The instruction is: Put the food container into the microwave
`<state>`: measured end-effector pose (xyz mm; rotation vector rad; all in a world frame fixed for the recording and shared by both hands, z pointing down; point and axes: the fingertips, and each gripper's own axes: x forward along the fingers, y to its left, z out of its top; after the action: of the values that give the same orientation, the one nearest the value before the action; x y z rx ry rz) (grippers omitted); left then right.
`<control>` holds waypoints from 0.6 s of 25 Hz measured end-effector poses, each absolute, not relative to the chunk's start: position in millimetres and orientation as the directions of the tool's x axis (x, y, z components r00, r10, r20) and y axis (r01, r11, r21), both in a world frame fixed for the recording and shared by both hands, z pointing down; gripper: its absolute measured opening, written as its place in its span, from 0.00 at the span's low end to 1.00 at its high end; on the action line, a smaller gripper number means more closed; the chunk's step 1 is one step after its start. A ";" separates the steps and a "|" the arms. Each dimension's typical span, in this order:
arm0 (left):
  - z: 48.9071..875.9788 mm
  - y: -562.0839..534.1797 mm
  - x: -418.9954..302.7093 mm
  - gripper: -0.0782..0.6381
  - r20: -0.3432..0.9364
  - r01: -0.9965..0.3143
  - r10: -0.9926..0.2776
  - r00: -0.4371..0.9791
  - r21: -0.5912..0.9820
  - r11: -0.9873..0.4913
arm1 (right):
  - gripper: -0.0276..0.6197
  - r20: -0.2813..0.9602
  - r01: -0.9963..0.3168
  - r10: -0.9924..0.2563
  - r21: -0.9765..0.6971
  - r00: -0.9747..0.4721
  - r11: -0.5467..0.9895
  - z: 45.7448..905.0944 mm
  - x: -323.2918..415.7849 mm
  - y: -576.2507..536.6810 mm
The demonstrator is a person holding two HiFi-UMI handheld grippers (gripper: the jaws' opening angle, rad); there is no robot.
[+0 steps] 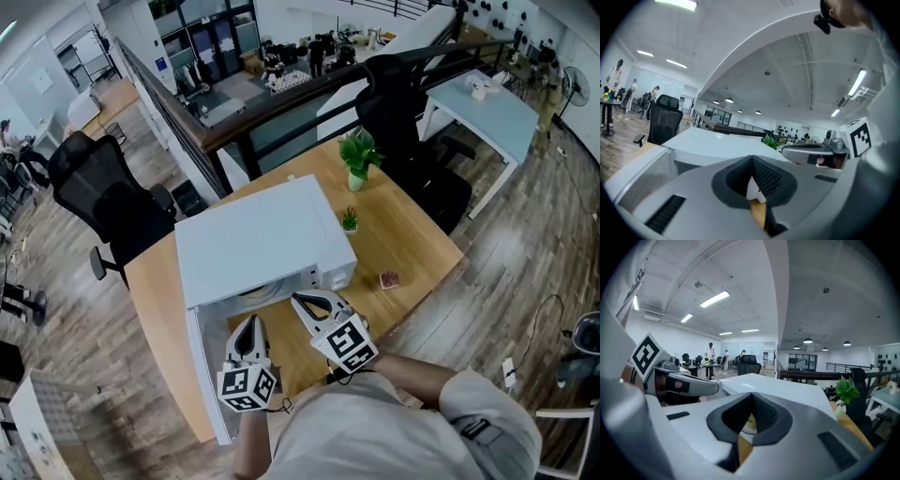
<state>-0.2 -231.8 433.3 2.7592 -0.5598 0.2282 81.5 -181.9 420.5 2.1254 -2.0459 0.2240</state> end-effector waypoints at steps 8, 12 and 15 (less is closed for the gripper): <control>363.1 -262.9 -0.2 0.13 0.072 -0.438 -0.432 0.899 0.187 -0.880 | 0.05 0.115 -0.991 -0.985 0.044 0.131 -0.126 368.2 113.4 -189.5; 356.1 -269.9 1.8 0.13 0.061 -0.445 -0.441 0.895 0.167 -0.880 | 0.05 0.097 -0.985 -0.981 0.043 0.168 -0.165 363.3 124.1 -192.0; 356.1 -273.2 1.9 0.13 0.067 -0.449 -0.444 0.893 0.161 -0.879 | 0.05 0.094 -0.984 -0.980 0.047 0.178 -0.174 360.0 125.8 -195.2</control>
<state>1.9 -273.2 356.1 2.8873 -0.6869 0.0415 125.8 -195.2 360.0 2.3348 -1.9539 0.0639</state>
